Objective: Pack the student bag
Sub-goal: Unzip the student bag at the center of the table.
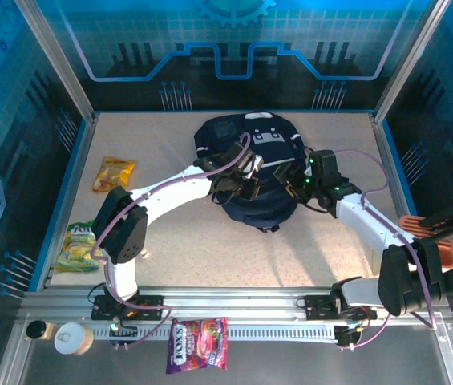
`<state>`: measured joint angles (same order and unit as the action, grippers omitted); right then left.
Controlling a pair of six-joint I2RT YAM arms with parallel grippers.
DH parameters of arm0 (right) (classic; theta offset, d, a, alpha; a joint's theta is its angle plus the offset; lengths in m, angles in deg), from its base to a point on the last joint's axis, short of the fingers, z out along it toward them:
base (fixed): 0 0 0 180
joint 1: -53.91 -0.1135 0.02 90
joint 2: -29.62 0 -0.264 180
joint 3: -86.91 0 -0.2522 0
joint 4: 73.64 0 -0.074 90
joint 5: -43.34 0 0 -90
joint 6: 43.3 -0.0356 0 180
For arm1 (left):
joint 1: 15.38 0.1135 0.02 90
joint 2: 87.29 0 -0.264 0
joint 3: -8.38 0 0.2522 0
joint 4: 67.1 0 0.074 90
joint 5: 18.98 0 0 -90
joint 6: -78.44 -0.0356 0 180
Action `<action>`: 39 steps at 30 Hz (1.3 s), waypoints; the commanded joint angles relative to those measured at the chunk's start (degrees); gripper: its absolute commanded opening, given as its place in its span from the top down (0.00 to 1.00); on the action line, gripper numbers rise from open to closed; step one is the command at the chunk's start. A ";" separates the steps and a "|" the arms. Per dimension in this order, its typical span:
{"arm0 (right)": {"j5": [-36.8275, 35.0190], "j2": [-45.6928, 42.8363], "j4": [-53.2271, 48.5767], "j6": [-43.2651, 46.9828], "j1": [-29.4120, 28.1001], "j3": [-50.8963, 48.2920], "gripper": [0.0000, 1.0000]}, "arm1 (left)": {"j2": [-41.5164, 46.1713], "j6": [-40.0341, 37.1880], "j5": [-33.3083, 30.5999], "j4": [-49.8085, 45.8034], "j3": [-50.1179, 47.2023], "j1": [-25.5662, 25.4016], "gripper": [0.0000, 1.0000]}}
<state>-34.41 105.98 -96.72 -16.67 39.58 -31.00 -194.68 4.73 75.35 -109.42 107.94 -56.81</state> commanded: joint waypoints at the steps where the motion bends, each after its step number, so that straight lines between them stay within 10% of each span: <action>1: 1.40 1.94 0.27 -1.11 -1.29 3.75 0.40 | -0.63 -1.61 1.81 -1.17 2.07 -0.60 1.00; 9: -9.87 -2.29 -7.99 -3.33 -1.54 2.38 0.39 | -0.48 -1.77 0.98 -1.29 1.95 -0.66 1.00; 23: -2.93 3.91 -0.52 -5.51 -2.56 5.00 0.44 | -0.45 -2.22 0.95 -1.72 1.92 -0.65 1.00; 39: -13.72 10.74 -8.12 1.47 -0.99 11.30 0.75 | 8.70 -5.86 -2.77 -4.71 -9.09 3.58 1.00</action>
<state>-42.04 115.51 -103.54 -17.75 37.46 -21.64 -190.62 0.23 73.32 -110.16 102.50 -55.06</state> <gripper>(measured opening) 0.256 0.063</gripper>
